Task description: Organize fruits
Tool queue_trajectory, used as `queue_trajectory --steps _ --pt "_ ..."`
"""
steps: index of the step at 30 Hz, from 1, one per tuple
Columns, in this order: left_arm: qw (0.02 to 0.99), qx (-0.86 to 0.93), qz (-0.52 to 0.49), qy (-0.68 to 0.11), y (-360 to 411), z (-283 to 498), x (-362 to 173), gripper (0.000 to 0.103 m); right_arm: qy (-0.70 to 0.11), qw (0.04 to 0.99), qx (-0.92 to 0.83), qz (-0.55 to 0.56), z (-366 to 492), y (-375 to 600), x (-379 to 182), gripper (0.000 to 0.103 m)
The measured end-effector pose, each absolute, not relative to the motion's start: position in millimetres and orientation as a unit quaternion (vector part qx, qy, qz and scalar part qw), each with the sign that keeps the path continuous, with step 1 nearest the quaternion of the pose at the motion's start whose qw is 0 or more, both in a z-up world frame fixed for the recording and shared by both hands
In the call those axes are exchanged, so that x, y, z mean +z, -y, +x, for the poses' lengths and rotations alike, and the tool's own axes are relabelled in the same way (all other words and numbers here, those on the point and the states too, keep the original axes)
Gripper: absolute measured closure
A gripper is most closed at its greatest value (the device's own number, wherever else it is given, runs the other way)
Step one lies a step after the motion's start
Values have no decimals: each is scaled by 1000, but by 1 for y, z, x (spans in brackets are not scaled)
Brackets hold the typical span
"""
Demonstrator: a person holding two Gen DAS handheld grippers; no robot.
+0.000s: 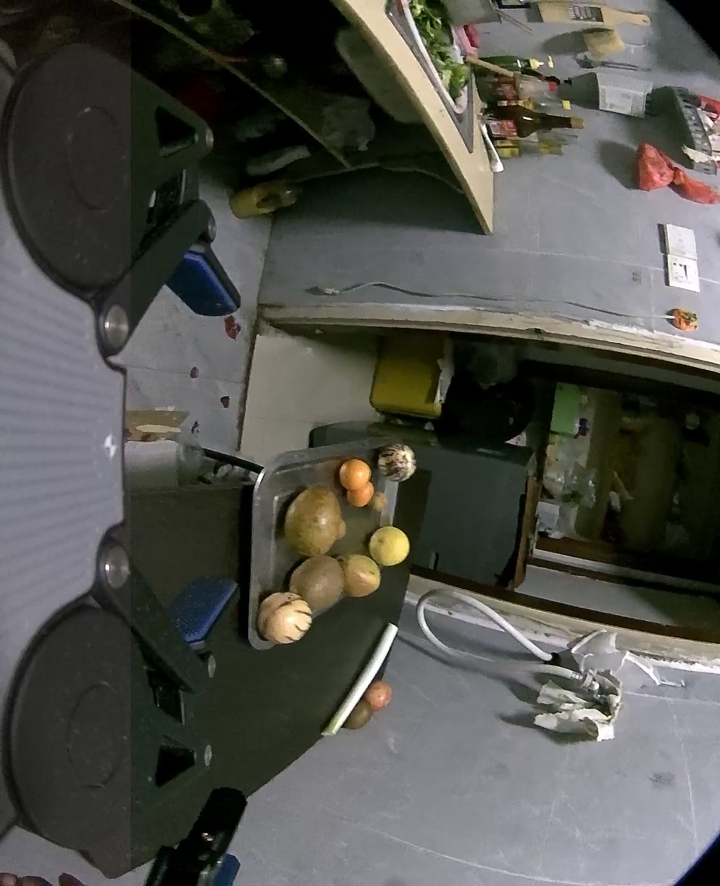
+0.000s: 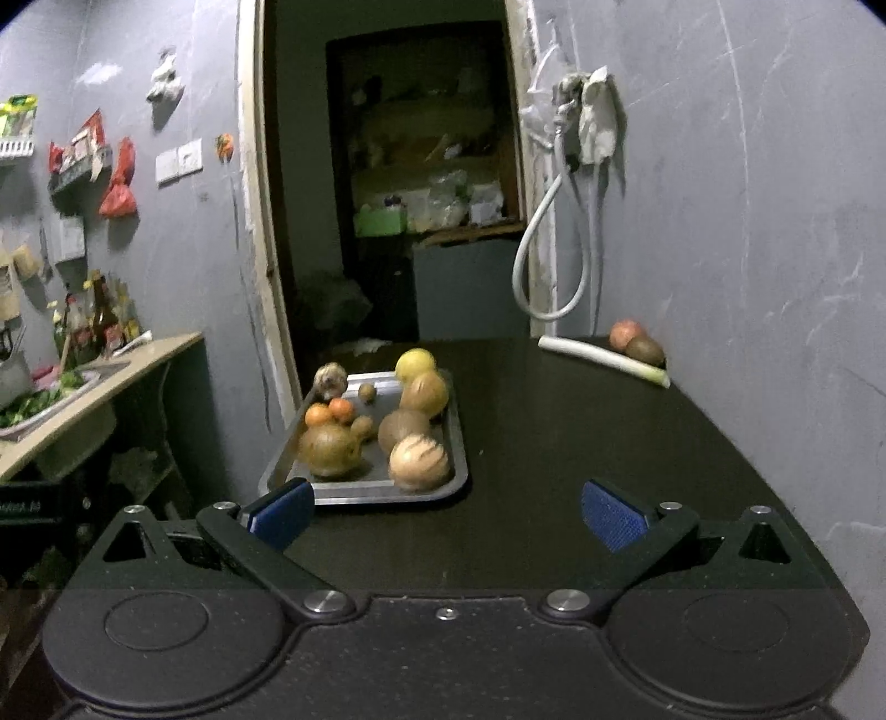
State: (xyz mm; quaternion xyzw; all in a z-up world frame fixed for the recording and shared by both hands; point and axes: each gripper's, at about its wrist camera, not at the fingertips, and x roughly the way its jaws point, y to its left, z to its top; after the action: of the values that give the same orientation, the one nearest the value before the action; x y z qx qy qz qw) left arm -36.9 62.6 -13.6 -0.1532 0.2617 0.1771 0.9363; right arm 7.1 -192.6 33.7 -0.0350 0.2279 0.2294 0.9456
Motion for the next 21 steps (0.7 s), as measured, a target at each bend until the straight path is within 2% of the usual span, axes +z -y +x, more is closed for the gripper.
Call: queue_trajectory --steps 21 --pt "925 177 -149 -300 -56 -41 -34 1 -264 935 232 -44 10 204 12 1"
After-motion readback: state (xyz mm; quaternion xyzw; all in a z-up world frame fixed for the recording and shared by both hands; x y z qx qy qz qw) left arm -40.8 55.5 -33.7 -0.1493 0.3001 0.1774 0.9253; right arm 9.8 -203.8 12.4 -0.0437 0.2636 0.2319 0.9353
